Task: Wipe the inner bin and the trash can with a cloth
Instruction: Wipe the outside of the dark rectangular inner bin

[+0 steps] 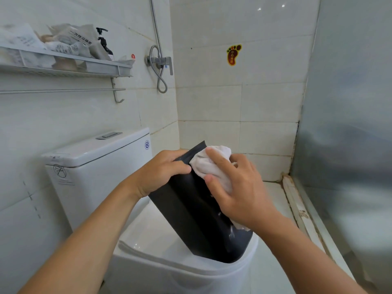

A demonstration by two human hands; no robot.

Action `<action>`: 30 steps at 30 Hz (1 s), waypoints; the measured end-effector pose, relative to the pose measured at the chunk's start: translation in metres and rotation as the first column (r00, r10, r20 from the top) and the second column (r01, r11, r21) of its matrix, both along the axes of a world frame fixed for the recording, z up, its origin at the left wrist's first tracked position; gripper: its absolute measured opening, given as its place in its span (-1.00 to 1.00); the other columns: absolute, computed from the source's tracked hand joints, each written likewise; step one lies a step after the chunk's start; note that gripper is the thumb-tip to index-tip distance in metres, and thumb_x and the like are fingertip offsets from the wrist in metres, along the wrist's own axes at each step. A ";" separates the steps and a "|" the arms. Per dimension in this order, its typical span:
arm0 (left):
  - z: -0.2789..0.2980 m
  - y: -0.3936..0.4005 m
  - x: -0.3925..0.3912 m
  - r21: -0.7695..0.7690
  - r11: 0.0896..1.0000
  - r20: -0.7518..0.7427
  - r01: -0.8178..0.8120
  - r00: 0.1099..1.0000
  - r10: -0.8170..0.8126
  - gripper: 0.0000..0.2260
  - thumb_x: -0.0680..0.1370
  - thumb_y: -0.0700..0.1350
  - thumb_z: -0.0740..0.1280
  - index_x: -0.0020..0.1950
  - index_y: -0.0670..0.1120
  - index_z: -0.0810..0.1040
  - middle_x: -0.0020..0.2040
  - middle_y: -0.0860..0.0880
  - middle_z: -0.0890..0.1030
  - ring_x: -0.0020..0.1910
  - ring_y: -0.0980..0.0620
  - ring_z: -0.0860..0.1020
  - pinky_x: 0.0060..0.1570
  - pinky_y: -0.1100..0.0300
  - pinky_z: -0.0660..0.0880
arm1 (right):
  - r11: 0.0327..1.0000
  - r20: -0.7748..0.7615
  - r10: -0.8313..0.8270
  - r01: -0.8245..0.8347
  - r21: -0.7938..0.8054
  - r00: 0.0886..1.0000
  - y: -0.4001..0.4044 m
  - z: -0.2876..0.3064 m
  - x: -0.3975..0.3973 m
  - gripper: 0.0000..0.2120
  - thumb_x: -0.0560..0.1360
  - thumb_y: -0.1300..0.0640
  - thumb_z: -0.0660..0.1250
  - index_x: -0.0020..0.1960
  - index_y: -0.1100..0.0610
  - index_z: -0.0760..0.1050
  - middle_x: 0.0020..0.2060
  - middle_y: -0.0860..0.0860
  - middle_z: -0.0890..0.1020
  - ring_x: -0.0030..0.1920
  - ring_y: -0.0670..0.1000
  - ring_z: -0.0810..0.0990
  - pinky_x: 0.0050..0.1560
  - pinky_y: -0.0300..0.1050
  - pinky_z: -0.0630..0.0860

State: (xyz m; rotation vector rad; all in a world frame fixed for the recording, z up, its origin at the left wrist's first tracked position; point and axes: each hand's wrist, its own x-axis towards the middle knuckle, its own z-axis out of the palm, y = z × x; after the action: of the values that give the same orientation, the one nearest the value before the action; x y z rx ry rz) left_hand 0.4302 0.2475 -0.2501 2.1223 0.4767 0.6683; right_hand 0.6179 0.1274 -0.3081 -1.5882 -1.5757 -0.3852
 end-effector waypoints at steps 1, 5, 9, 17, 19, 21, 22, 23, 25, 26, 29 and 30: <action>-0.001 -0.001 0.002 -0.024 1.000 0.010 -0.002 1.000 0.002 -0.68 0.56 -0.07 0.26 0.10 -0.31 0.57 -0.01 -0.36 0.61 -0.05 -0.10 0.58 0.05 0.01 0.46 | 0.999 -0.031 0.007 -0.008 -0.033 1.000 0.002 -0.002 -0.002 -0.49 0.62 -0.29 0.12 0.55 -0.34 0.16 0.21 0.01 0.46 0.12 0.09 0.48 0.17 0.11 0.52; -0.001 -0.005 0.014 0.000 0.997 -0.012 -0.080 0.997 0.080 -0.50 0.62 0.16 0.15 -0.10 -0.32 0.39 -0.14 -0.08 0.43 -0.12 -0.03 0.38 -0.02 -0.02 0.33 | 1.000 -0.178 -0.008 0.002 -0.030 0.984 0.010 -0.006 -0.004 -0.27 0.61 -0.21 0.25 0.66 -0.08 0.02 0.37 0.06 0.49 0.27 0.16 0.53 0.20 0.14 0.54; -0.003 -0.006 0.021 0.111 0.984 0.000 -0.136 0.991 0.137 -0.54 0.72 0.14 0.13 -0.17 -0.20 0.38 -0.22 0.03 0.40 -0.18 0.10 0.38 -0.10 0.13 0.33 | 0.999 -0.039 -0.050 0.049 -0.009 0.998 0.009 -0.001 -0.002 -0.41 0.56 -0.16 0.30 0.56 -0.13 0.26 0.02 -0.02 0.53 -0.13 0.05 0.55 -0.18 0.04 0.58; -0.004 0.001 0.018 0.265 0.917 0.084 -0.298 0.955 0.286 -0.62 0.72 -0.11 0.19 -0.28 -0.07 0.20 -0.38 0.14 0.19 -0.38 0.16 0.19 -0.37 0.33 0.19 | 0.980 0.249 -0.023 0.071 -0.186 0.968 -0.020 -0.017 0.002 -0.50 0.49 -0.15 0.31 0.42 -0.22 0.36 -0.11 -0.09 0.46 -0.32 -0.01 0.47 -0.41 -0.02 0.53; -0.005 0.004 0.017 0.266 0.912 0.086 -0.313 0.950 0.301 -0.63 0.72 -0.11 0.21 -0.28 -0.09 0.23 -0.39 0.14 0.20 -0.38 0.16 0.20 -0.36 0.33 0.19 | 0.975 0.311 -0.041 0.107 -0.196 0.949 -0.023 -0.015 -0.001 -0.52 0.51 -0.16 0.30 0.41 -0.18 0.37 -0.12 -0.08 0.45 -0.33 -0.01 0.46 -0.42 -0.04 0.52; -0.007 0.005 0.016 0.256 0.909 0.071 -0.329 0.944 0.322 -0.66 0.69 -0.07 0.27 -0.25 -0.17 0.35 -0.40 0.12 0.29 -0.38 0.16 0.27 -0.33 0.30 0.24 | 0.964 0.363 -0.081 0.166 -0.208 0.928 -0.022 -0.014 -0.010 -0.55 0.55 -0.22 0.23 0.40 -0.14 0.33 -0.10 -0.04 0.46 -0.31 -0.01 0.46 -0.39 -0.04 0.54; -0.007 0.004 0.016 0.243 0.911 0.062 -0.333 0.943 0.328 -0.69 0.67 -0.04 0.32 -0.20 -0.18 0.46 -0.39 0.08 0.39 -0.37 0.14 0.35 -0.31 0.27 0.31 | 0.960 0.369 -0.105 0.191 -0.204 0.923 -0.021 -0.015 -0.014 -0.54 0.56 -0.27 0.19 0.39 -0.12 0.32 -0.10 -0.03 0.47 -0.30 0.00 0.46 -0.38 -0.04 0.54; -0.007 0.004 0.016 0.229 0.915 0.057 -0.333 0.943 0.329 -0.75 0.64 -0.01 0.37 -0.14 -0.15 0.56 -0.34 0.01 0.51 -0.34 0.12 0.45 -0.25 0.24 0.40 | 0.959 0.357 -0.130 0.209 -0.192 0.925 -0.020 -0.016 -0.019 -0.52 0.56 -0.33 0.16 0.37 -0.11 0.32 -0.10 -0.02 0.47 -0.31 0.01 0.45 -0.40 -0.04 0.52; -0.007 0.003 0.015 0.206 0.921 0.062 -0.331 0.944 0.325 -0.83 0.60 0.00 0.43 -0.04 -0.10 0.65 -0.18 -0.10 0.66 -0.24 -0.01 0.59 -0.13 0.09 0.53 | 0.966 0.317 -0.163 0.217 -0.140 0.934 -0.019 -0.018 -0.023 -0.48 0.55 -0.40 0.14 0.35 -0.10 0.35 -0.14 -0.01 0.46 -0.36 0.02 0.40 -0.47 -0.07 0.46; -0.007 0.002 0.014 0.203 0.920 0.073 -0.336 0.942 0.328 -0.85 0.60 -0.02 0.43 -0.03 -0.10 0.65 -0.14 -0.12 0.68 -0.20 -0.06 0.61 -0.10 0.02 0.55 | 0.970 0.309 -0.163 0.209 -0.123 0.937 -0.017 -0.019 -0.024 -0.48 0.56 -0.39 0.15 0.37 -0.10 0.35 -0.14 -0.01 0.47 -0.36 0.02 0.41 -0.47 -0.07 0.46; -0.008 0.000 0.014 0.220 0.912 0.092 -0.347 0.938 0.335 -0.86 0.59 -0.04 0.43 -0.05 -0.11 0.64 -0.16 -0.10 0.67 -0.22 -0.04 0.61 -0.11 0.00 0.54 | 0.983 0.295 -0.135 0.165 -0.077 0.946 -0.014 -0.018 -0.026 -0.48 0.56 -0.31 0.26 0.44 -0.12 0.34 -0.14 -0.01 0.47 -0.34 0.02 0.43 -0.46 -0.06 0.46; -0.008 -0.001 0.015 0.227 0.909 0.084 -0.350 0.937 0.340 -0.86 0.58 -0.03 0.43 -0.06 -0.11 0.63 -0.15 -0.10 0.67 -0.19 -0.07 0.62 -0.09 -0.03 0.56 | 0.987 0.289 -0.131 0.151 -0.048 0.948 -0.013 -0.016 -0.027 -0.48 0.55 -0.27 0.30 0.44 -0.11 0.37 -0.16 -0.01 0.46 -0.35 0.01 0.40 -0.48 -0.08 0.42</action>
State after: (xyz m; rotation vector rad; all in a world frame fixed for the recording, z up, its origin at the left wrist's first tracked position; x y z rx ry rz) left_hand 0.4456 0.2469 -0.2581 2.2634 0.7947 1.0136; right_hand 0.5905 0.1141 -0.3244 -1.7664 -1.7095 -0.6694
